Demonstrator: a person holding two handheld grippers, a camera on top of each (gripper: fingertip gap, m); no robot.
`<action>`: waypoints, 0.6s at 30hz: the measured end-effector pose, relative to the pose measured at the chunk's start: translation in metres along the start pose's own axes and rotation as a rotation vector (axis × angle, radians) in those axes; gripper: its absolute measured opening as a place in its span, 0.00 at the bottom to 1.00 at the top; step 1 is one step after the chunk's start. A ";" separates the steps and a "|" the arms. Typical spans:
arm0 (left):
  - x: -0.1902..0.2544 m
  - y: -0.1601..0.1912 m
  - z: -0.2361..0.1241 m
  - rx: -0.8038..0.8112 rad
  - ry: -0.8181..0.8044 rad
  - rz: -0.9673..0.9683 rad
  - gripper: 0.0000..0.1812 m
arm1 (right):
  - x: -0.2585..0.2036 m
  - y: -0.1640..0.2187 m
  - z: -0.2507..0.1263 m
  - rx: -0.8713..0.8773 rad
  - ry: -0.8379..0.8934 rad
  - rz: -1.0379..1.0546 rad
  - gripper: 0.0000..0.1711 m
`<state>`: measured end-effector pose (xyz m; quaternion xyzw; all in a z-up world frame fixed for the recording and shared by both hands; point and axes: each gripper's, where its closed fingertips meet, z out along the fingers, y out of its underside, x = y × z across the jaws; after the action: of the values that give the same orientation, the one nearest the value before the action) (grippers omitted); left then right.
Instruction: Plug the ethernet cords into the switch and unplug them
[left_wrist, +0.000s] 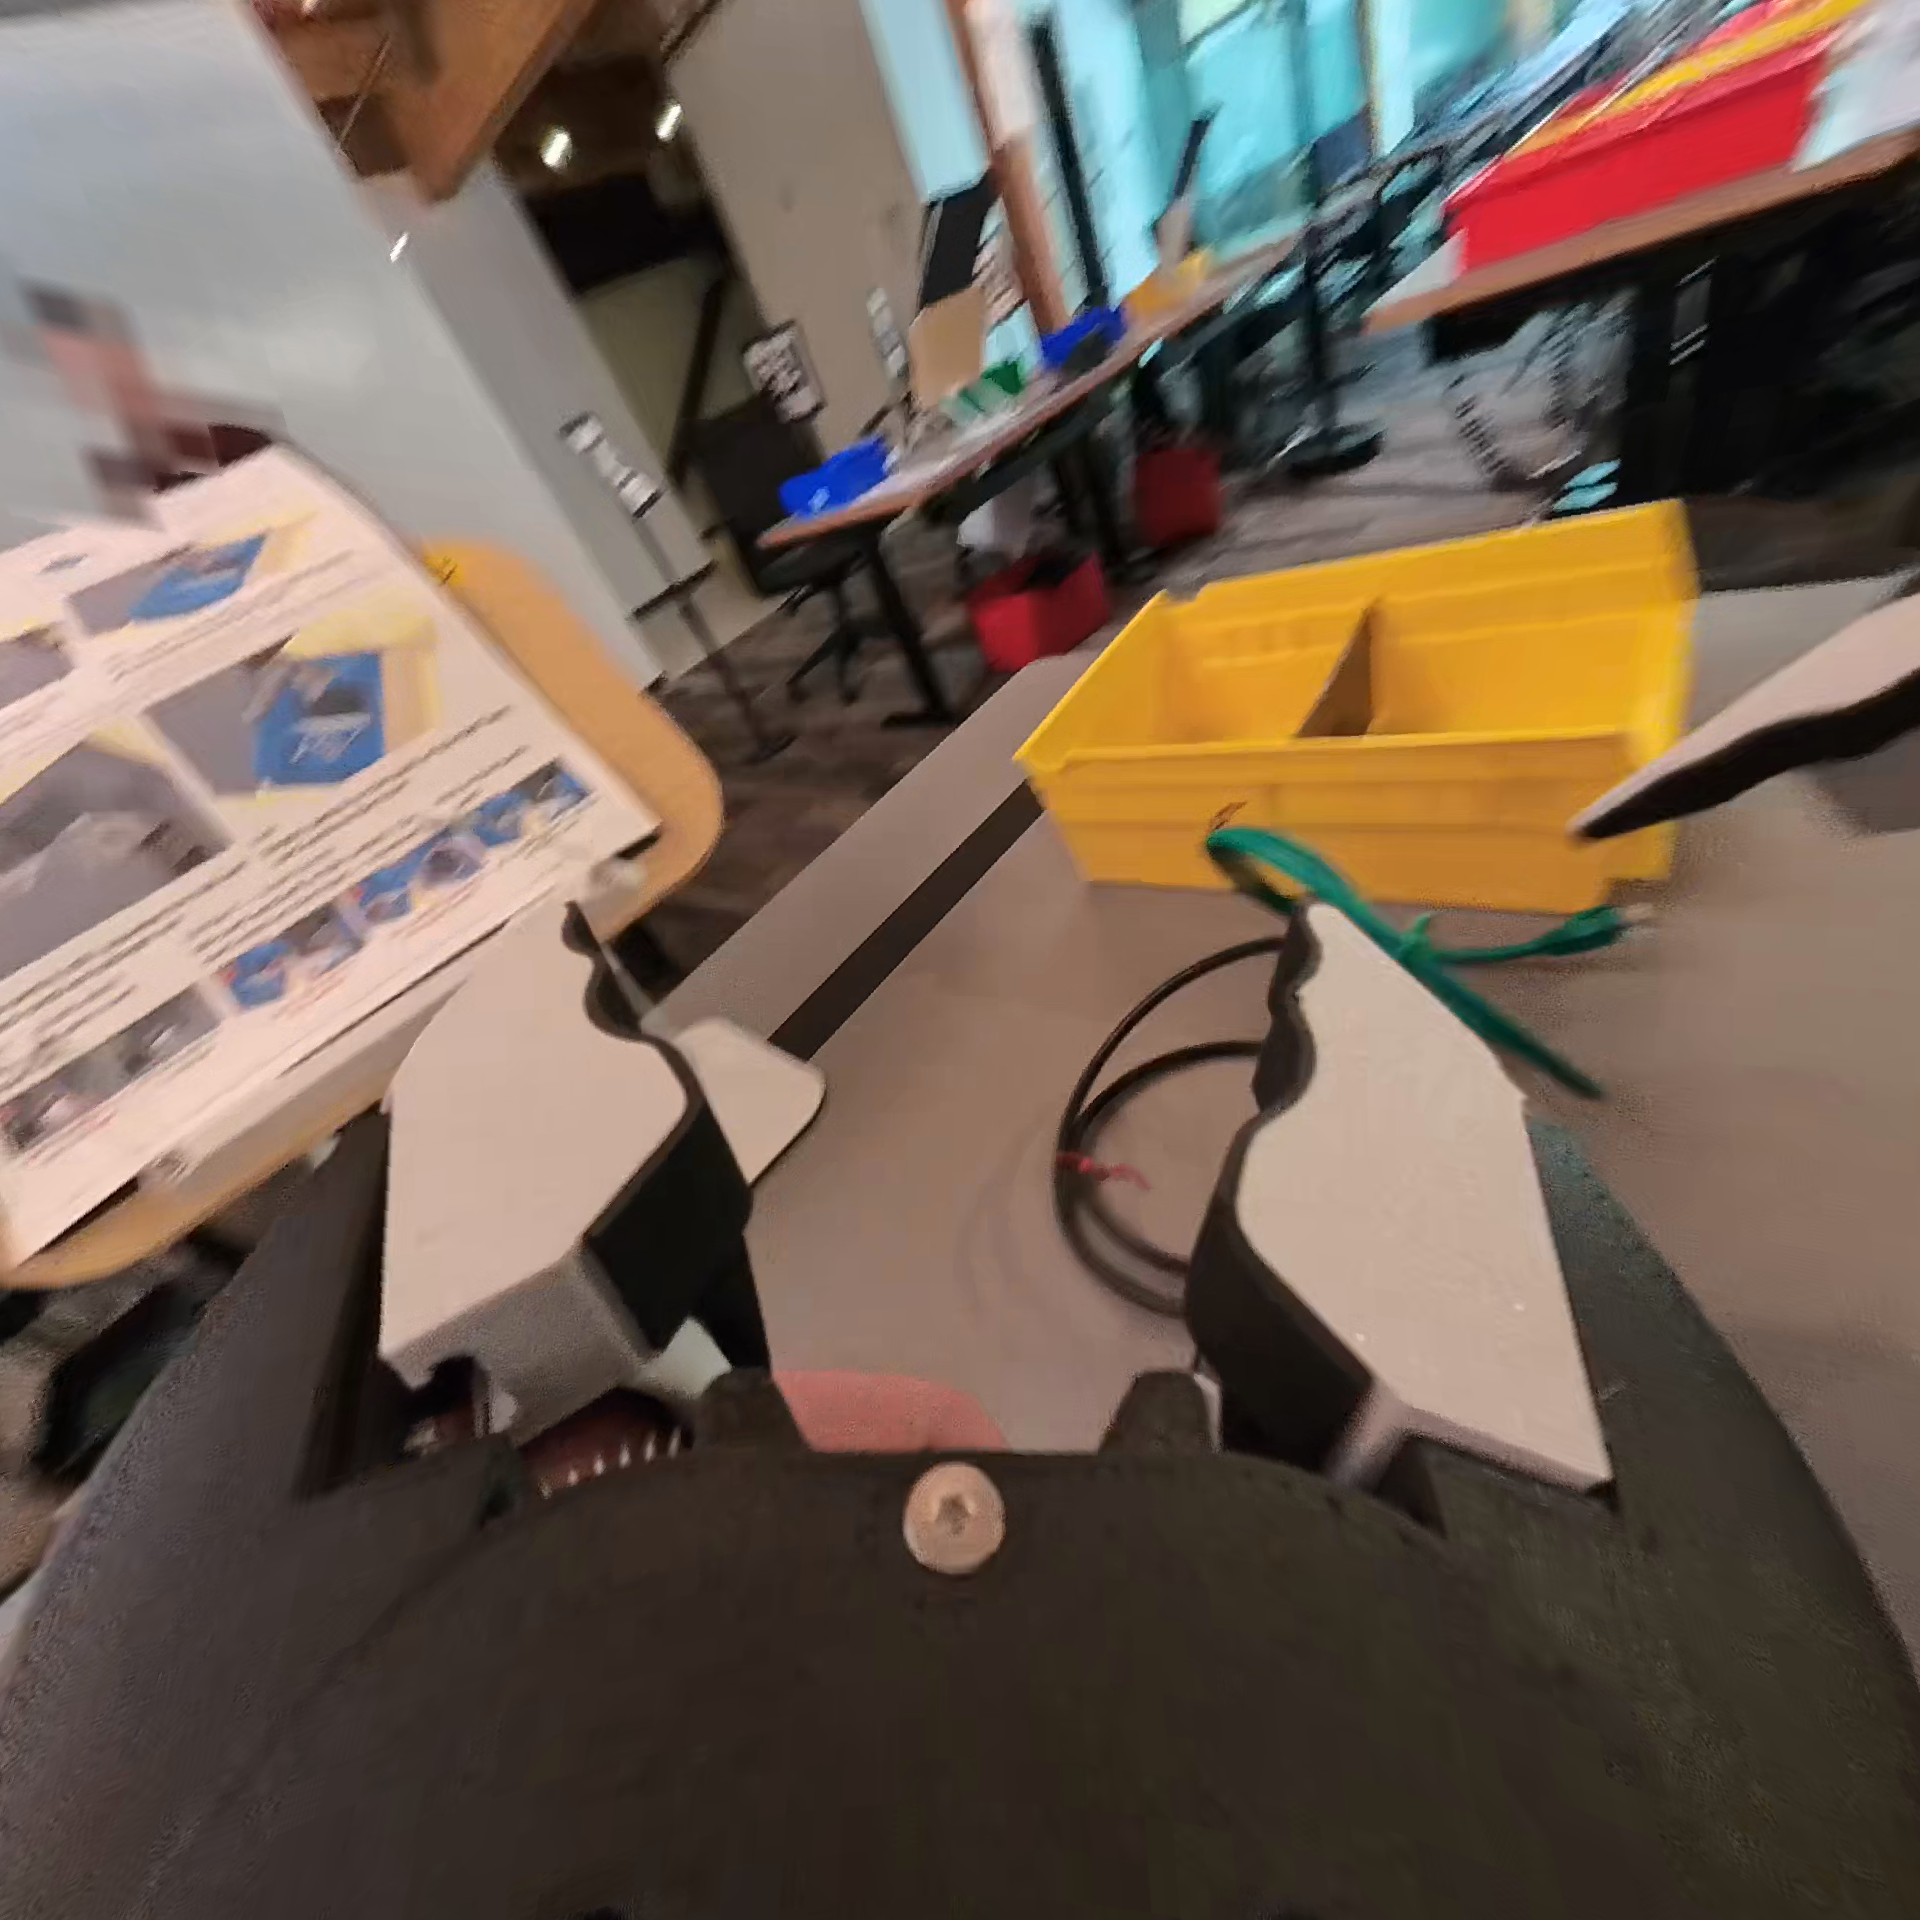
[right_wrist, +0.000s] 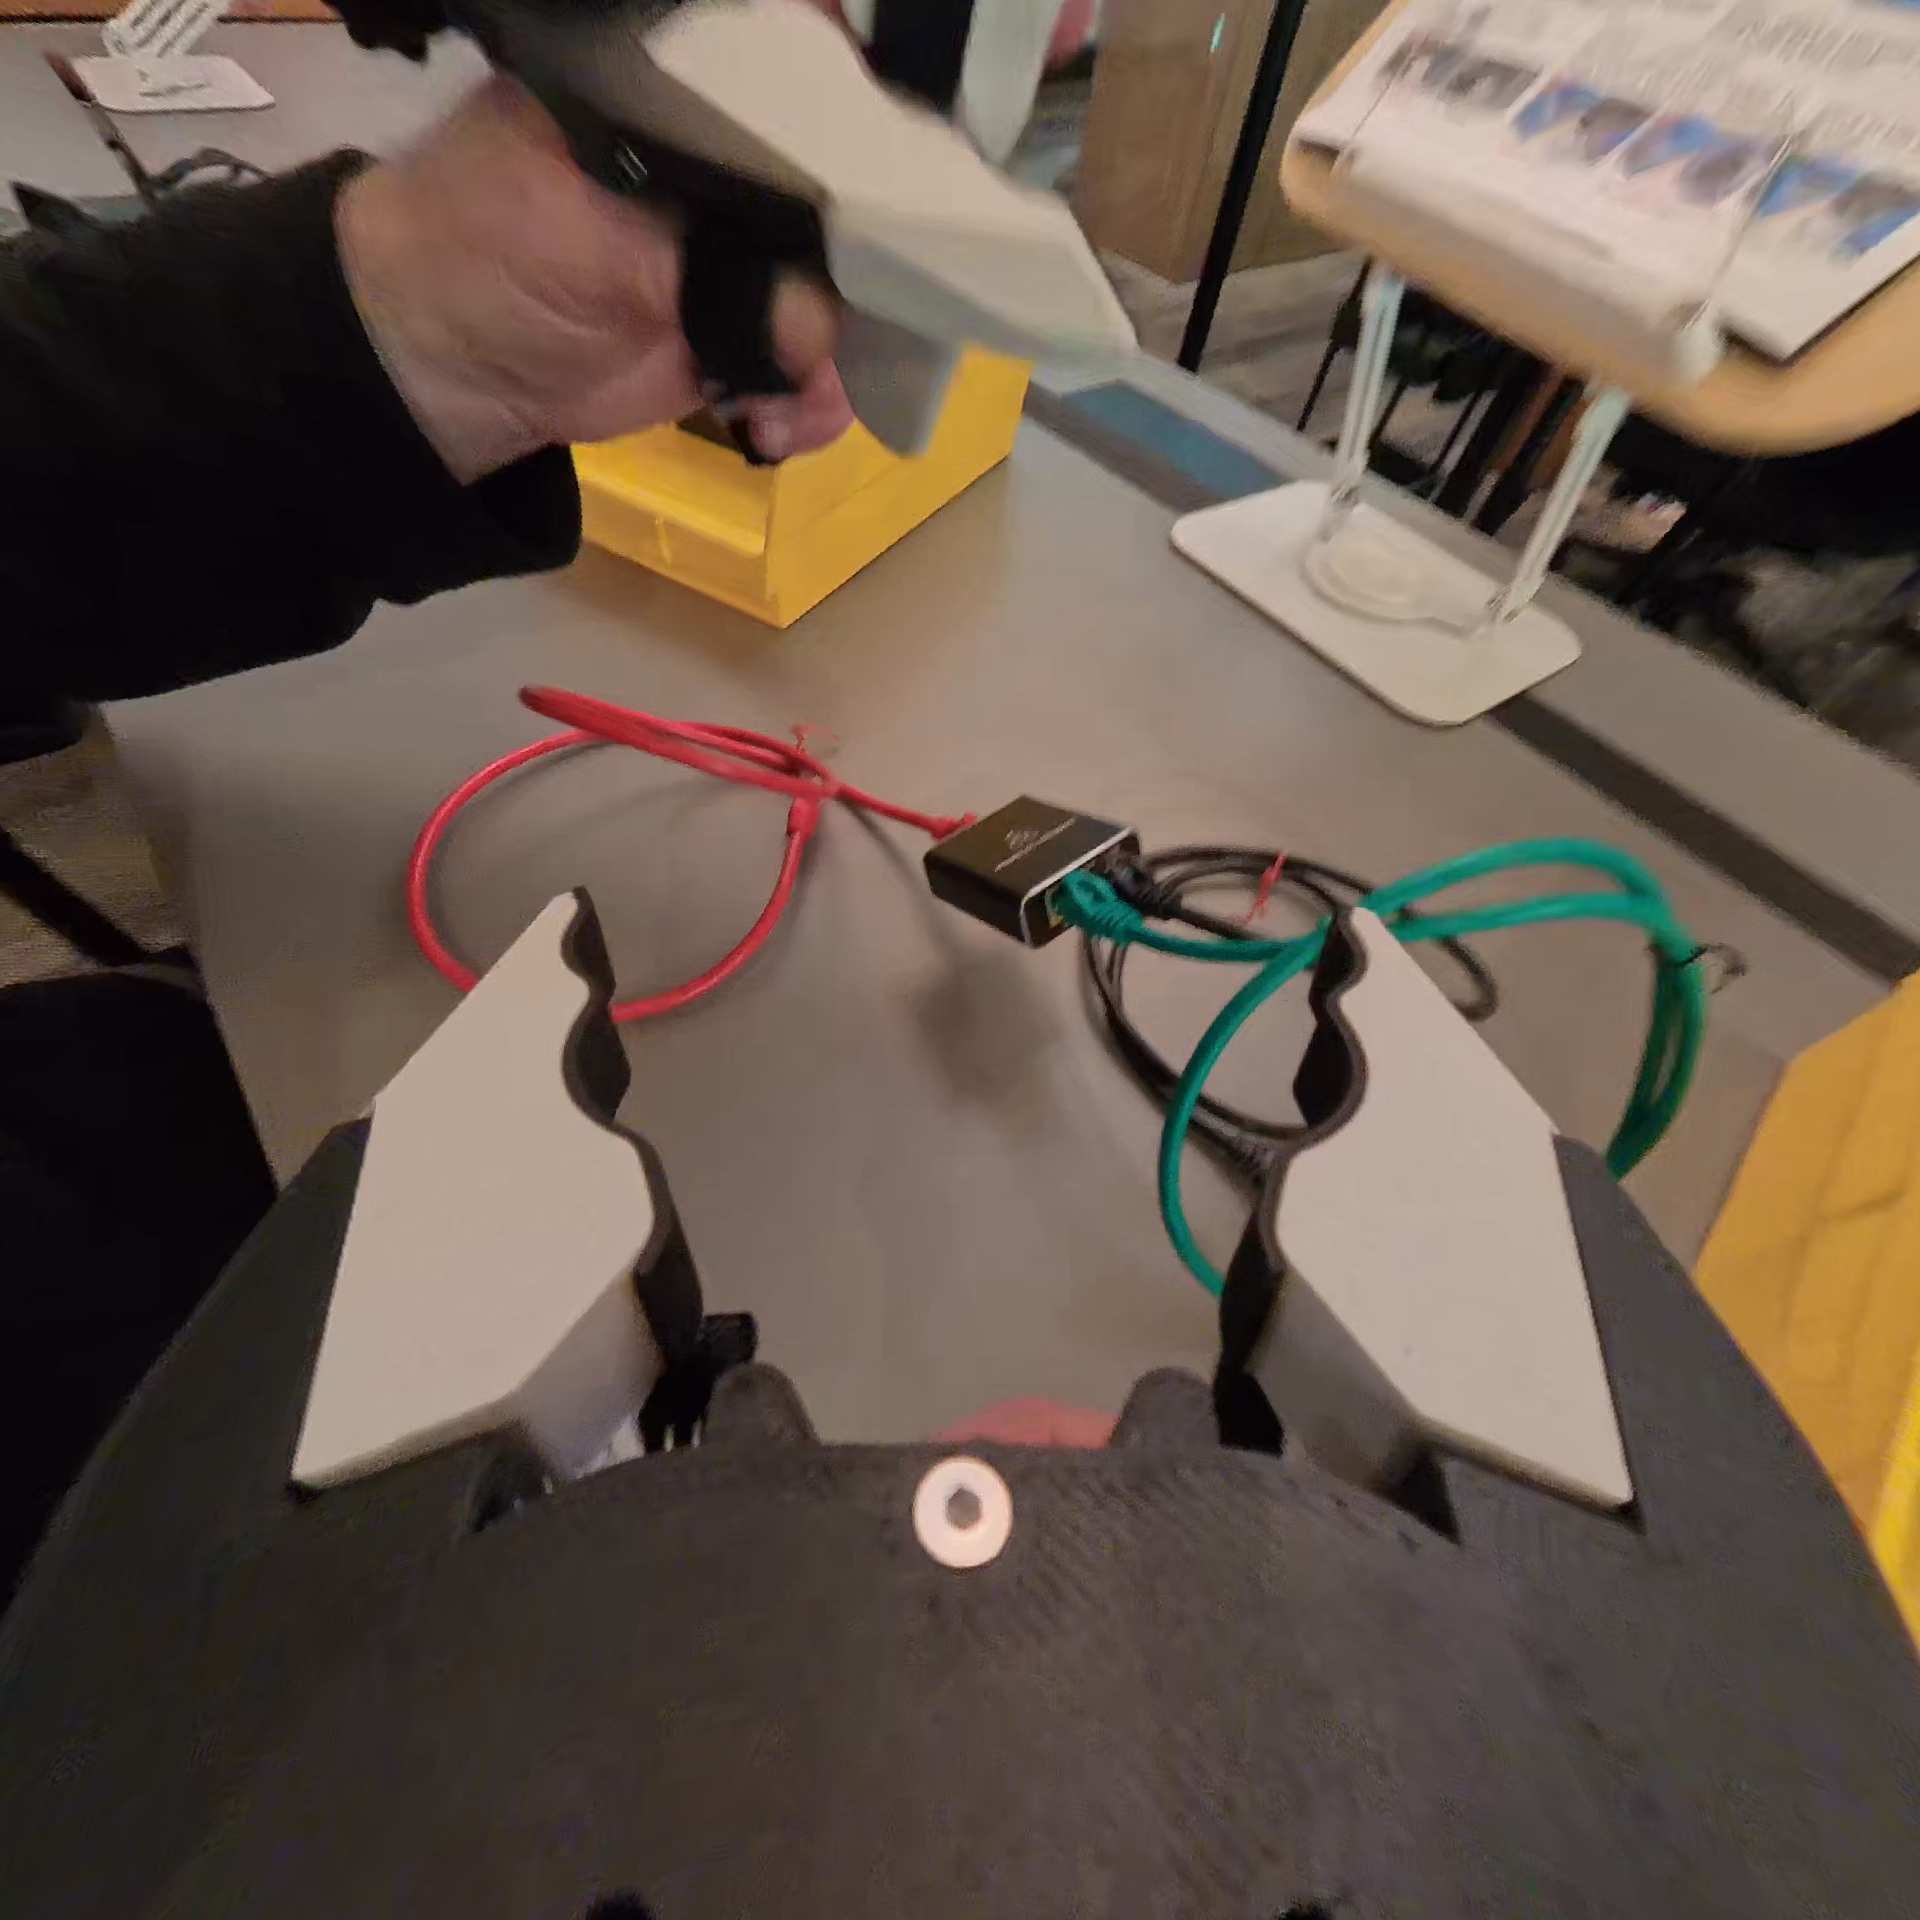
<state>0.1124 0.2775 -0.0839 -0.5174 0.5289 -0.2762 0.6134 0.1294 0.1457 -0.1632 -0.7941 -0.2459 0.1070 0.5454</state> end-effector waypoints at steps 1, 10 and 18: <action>-0.007 0.008 0.003 -0.047 -0.054 0.005 0.61 | 0.000 -0.008 -0.001 0.016 0.025 -0.028 0.76; -0.023 0.042 0.003 -0.207 -0.191 0.018 0.60 | -0.016 -0.033 0.008 0.011 0.048 -0.122 0.80; -0.026 0.052 -0.007 -0.236 -0.082 -0.025 0.47 | 0.003 0.013 0.014 -0.164 0.035 -0.216 0.58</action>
<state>0.0875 0.3139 -0.1218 -0.6033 0.5259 -0.1982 0.5659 0.1295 0.1550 -0.1800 -0.8069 -0.3282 0.0132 0.4910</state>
